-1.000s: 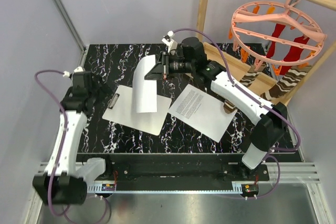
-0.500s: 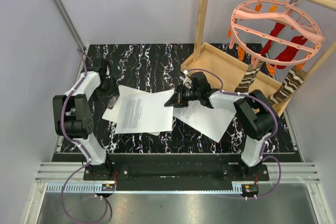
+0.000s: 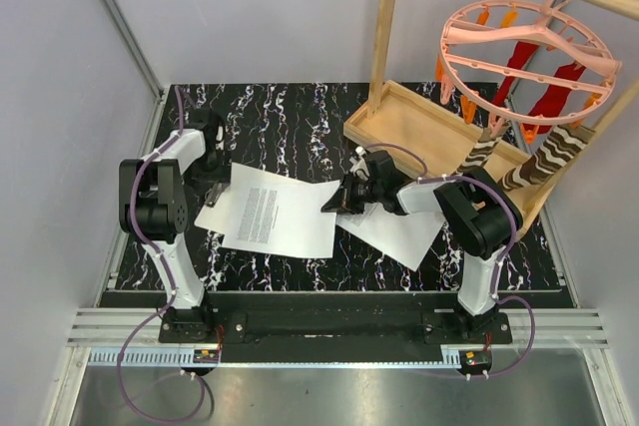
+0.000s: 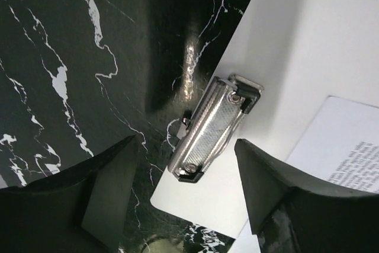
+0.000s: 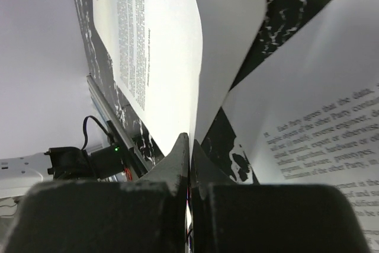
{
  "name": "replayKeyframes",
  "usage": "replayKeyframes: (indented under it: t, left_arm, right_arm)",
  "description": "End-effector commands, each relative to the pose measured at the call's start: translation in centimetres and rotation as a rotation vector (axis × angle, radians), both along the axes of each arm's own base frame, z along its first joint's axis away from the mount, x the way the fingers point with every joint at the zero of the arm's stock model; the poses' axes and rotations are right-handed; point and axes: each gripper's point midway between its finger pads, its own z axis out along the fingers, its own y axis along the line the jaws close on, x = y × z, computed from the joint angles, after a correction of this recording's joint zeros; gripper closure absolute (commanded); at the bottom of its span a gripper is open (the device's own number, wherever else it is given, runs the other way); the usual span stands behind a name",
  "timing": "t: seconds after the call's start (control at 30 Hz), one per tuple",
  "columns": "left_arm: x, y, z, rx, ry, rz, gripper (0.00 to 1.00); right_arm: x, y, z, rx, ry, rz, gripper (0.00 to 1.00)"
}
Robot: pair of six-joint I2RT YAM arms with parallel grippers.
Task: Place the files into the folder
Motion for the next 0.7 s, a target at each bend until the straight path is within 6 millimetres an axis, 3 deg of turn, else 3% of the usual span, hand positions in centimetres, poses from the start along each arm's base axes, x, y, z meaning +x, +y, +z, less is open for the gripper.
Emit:
replayKeyframes:
  t: [0.0, 0.17, 0.33, 0.5, 0.67]
  left_arm:
    - [2.1, 1.1, 0.3, 0.059, -0.027, -0.044, 0.30]
    - [1.9, 1.5, -1.0, 0.085, 0.013, -0.046, 0.41]
    - [1.0, 0.0, -2.3, 0.036, 0.057, -0.050, 0.43]
    - [-2.2, -0.6, -3.8, -0.012, 0.156, 0.082, 0.58]
    - [-5.0, -1.9, -4.4, -0.079, 0.195, 0.141, 0.67]
  right_arm:
    - [1.7, -0.5, -0.1, -0.009, -0.072, -0.038, 1.00]
    - [1.8, -0.8, -0.3, 0.003, -0.055, -0.019, 1.00]
    - [1.6, -0.6, -0.3, 0.010, -0.052, -0.005, 1.00]
    - [2.1, -0.1, -0.4, 0.010, -0.047, 0.022, 1.00]
    - [2.2, 0.0, -0.2, 0.007, -0.054, 0.025, 0.88]
